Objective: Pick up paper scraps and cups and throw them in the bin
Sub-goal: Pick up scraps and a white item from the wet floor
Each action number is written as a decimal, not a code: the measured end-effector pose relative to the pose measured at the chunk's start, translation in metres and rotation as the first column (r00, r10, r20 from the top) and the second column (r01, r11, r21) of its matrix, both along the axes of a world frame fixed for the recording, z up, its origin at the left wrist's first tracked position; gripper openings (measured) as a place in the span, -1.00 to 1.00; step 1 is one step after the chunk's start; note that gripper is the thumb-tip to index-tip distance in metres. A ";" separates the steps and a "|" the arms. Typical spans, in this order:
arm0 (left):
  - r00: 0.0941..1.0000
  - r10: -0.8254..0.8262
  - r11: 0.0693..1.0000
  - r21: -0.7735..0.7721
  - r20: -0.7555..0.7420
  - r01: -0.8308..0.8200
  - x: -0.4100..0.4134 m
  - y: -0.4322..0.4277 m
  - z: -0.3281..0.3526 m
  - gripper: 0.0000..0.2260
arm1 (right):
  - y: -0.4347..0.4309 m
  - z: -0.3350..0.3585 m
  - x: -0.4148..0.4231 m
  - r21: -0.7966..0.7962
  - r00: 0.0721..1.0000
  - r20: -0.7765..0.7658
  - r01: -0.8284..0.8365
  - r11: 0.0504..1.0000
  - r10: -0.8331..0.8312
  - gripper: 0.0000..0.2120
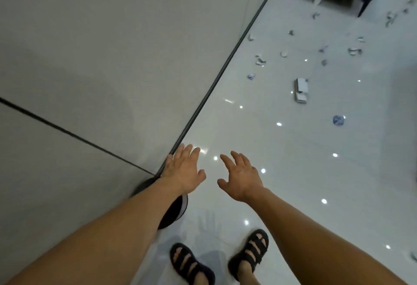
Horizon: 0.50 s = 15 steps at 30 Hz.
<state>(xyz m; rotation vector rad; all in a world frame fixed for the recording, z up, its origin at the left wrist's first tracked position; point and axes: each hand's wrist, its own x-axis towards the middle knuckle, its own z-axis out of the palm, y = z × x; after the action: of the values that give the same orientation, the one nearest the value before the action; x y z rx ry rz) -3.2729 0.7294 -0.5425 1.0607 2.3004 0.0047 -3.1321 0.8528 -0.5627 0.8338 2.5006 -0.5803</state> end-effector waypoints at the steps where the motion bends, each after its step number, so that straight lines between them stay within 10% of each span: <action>1: 0.999 -0.040 0.999 0.006 -0.014 0.040 0.008 0.018 0.020 -0.36 | 0.014 0.022 0.015 0.018 0.999 -0.011 0.036 0.999 -0.036 -0.27; 15: 0.820 -0.562 0.806 0.153 -0.108 0.573 0.311 0.256 0.213 -0.34 | 0.144 0.191 0.382 0.071 0.801 -0.126 0.596 0.800 -0.586 -0.29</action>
<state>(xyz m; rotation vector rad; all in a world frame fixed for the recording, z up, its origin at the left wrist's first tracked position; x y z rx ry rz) -2.9622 0.9854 -0.3294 1.8353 1.9649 -0.0602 -2.7500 0.9967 -0.3720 1.6998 2.3430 -0.6968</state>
